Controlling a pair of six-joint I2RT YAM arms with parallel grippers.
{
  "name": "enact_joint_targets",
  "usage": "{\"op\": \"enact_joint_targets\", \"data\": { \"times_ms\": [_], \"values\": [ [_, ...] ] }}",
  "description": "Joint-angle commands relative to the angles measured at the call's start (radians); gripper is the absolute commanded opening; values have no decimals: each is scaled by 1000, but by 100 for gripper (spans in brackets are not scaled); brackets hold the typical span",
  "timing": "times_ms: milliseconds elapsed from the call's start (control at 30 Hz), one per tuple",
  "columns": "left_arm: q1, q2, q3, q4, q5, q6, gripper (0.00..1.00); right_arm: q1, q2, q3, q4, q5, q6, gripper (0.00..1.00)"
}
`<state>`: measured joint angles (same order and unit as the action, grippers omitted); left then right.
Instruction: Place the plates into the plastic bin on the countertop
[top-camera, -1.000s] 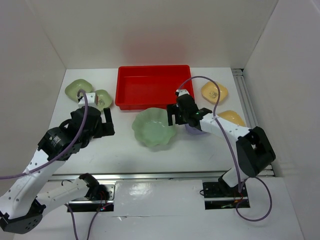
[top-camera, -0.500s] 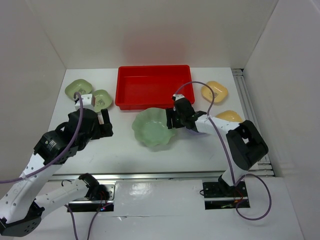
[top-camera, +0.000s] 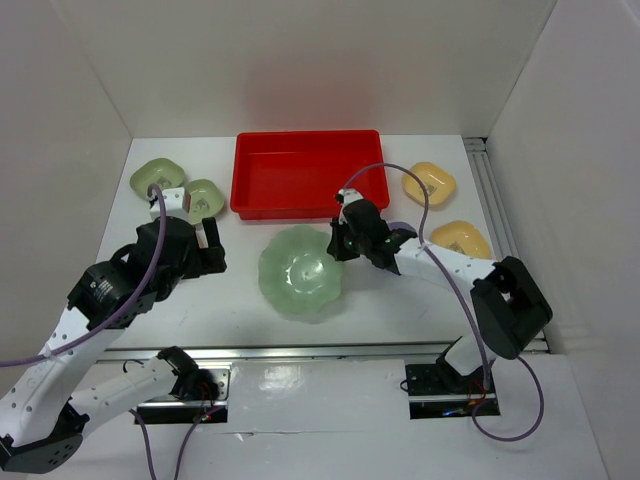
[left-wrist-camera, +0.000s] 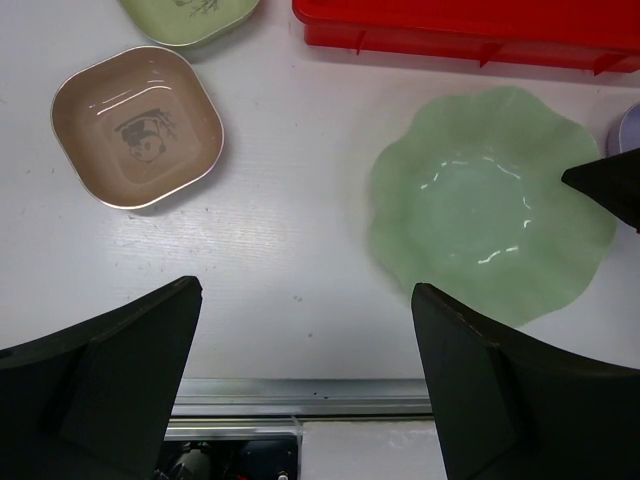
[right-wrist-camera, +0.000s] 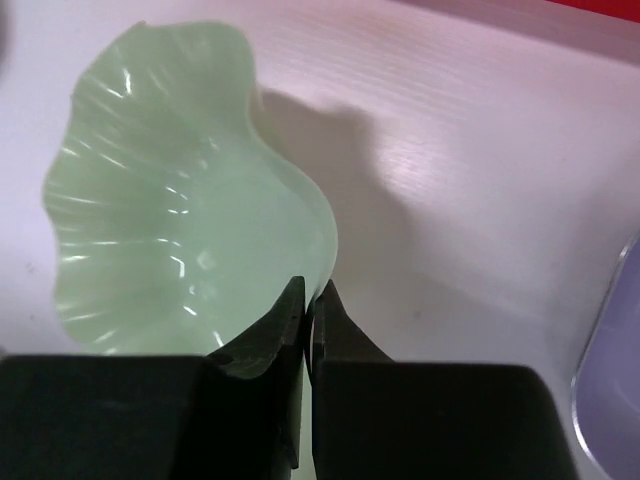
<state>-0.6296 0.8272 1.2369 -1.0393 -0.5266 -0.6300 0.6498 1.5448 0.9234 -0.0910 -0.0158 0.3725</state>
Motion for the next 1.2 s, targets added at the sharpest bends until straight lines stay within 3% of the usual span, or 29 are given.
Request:
{"op": "enact_joint_targets", "data": {
  "times_ms": [0,200,367,533,733,1000,1167],
  "values": [
    [2,-8,10,28,-12,19,100,37,-66,-24,-151,-9,-55,0],
    [2,12,19,28,-12,10,100,37,-158,81,-164,-200,-40,0],
    [2,12,10,28,8,10,100,-82,-132,227,-53,-326,35,0],
    [2,-2,-33,28,19,1,100,-251,73,442,72,-472,176,0],
    [2,-33,-63,47,30,-8,100,-367,398,751,148,-472,256,0],
    [2,-51,-96,76,83,-8,100,-463,736,1067,160,-512,325,0],
    [2,-60,-119,76,94,1,100,-463,876,1212,50,-500,292,0]
  ]
}}
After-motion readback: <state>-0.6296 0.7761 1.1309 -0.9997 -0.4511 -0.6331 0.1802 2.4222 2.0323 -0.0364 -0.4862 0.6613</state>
